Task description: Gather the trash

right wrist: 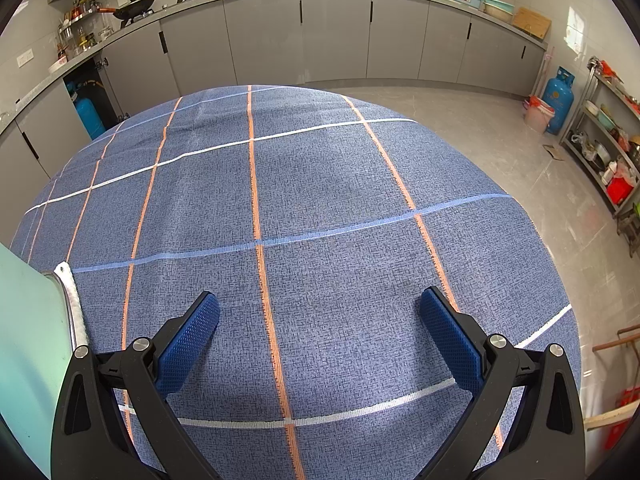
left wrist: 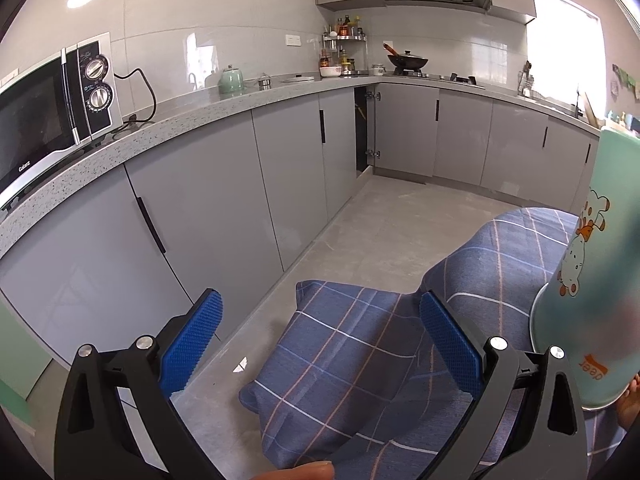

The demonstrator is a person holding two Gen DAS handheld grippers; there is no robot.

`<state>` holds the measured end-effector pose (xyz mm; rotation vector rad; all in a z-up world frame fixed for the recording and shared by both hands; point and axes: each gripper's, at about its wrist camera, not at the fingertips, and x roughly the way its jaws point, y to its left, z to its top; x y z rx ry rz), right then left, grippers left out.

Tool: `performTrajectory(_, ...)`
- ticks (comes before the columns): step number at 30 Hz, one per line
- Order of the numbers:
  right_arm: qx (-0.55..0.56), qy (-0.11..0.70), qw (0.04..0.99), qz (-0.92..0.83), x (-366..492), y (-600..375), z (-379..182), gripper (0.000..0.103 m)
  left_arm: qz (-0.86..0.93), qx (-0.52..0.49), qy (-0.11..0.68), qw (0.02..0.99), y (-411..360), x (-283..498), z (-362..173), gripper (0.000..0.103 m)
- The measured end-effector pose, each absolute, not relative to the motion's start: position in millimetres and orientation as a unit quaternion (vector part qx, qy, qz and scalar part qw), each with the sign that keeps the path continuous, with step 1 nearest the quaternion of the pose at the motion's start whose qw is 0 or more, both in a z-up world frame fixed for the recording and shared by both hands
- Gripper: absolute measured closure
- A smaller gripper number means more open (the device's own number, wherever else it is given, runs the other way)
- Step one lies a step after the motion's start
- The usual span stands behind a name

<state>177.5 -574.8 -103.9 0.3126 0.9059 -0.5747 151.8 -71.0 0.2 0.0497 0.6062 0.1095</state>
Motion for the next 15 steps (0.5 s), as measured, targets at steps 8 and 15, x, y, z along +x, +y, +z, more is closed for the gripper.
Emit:
performTrajectory(8, 0.148, 0.430, 0.848, -0.273, 178.0, -574.5, -103.9, 0.004, 0.050, 0.021, 0.299, 0.953, -71.9, 151.0, -1.3, 0.006)
performTrajectory(15, 0.148, 0.430, 0.848, -0.273, 177.4, -574.8, -103.9, 0.004, 0.048, 0.019, 0.296, 0.954, -73.2, 152.8, -1.9, 0.006)
